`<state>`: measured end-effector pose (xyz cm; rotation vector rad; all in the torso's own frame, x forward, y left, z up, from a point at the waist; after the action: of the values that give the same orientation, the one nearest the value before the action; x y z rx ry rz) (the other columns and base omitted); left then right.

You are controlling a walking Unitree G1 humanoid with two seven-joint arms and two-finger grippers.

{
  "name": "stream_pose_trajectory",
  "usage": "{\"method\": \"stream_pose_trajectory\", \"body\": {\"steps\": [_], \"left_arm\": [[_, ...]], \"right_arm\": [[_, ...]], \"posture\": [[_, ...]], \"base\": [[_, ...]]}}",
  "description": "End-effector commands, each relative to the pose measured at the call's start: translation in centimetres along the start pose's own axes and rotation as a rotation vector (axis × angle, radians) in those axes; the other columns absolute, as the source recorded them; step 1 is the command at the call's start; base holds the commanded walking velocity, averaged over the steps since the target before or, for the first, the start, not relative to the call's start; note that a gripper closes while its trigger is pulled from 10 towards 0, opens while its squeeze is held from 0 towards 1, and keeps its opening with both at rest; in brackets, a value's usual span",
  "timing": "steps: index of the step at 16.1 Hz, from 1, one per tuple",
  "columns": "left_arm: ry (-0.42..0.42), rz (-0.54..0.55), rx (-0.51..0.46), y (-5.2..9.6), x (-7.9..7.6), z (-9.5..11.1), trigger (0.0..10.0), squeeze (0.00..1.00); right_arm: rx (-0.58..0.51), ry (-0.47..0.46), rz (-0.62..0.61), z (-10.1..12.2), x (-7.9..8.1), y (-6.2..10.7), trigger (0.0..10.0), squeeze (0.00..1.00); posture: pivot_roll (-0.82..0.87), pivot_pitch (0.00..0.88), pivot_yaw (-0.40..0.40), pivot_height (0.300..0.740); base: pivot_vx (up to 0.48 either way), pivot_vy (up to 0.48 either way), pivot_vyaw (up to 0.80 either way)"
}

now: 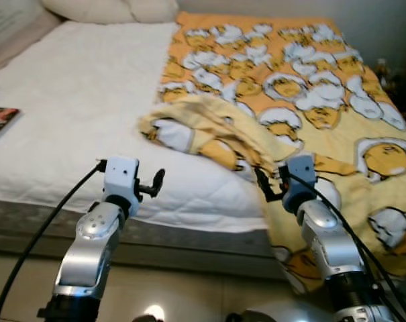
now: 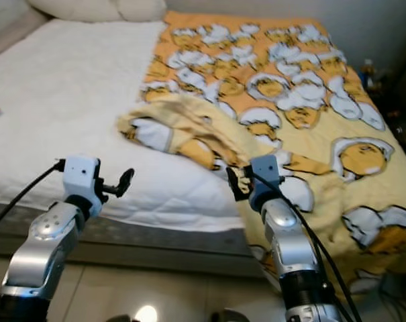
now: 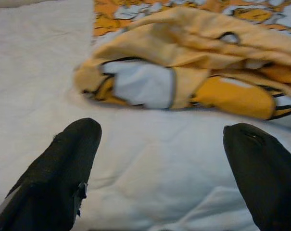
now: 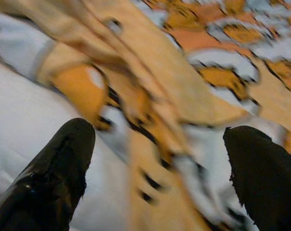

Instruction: Clean up the room

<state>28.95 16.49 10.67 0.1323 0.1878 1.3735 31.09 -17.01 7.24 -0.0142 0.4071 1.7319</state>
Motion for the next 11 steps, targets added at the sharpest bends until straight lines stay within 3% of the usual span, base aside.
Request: {"method": "stream_pose_trajectory", "body": {"steps": [1,7,11], "left_arm": [[-0.002,0.032,0.009,-0.03,0.57,-0.08,10.0,0.00],[0.011,0.040,0.002,-0.33,0.65,0.10,10.0,0.00],[0.023,0.029,-0.008,-0.31,0.83,0.28,10.0,0.00]], "right_arm": [[-0.005,-0.001,-0.012,0.35,0.06,0.17,10.0,0.00],[0.040,0.016,-0.033,-0.01,-0.38,0.52,10.0,0.00],[0.028,0.024,-0.010,0.59,0.22,0.38,10.0,0.00]], "posture": [[-0.04,0.000,0.015,0.740],[-0.05,0.000,0.024,0.740],[-0.05,0.000,0.019,0.740]], "base": [[0.000,0.000,0.00],[0.000,0.000,0.00],[0.000,0.000,0.00]]}}
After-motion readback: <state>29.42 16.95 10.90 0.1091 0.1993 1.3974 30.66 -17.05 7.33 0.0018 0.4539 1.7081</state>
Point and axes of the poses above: a point about 5 cm out from each wrist's last joint towards the gripper, its own y axis pointing back from the gripper into the wrist, its own z axis along the axis of the wrist's last joint, x = y × z, the point moved 1 cm from there along -y, pointing out of the wrist towards the gripper, and after that the axes turned 9 degrees about y, right-handed, at the moved point
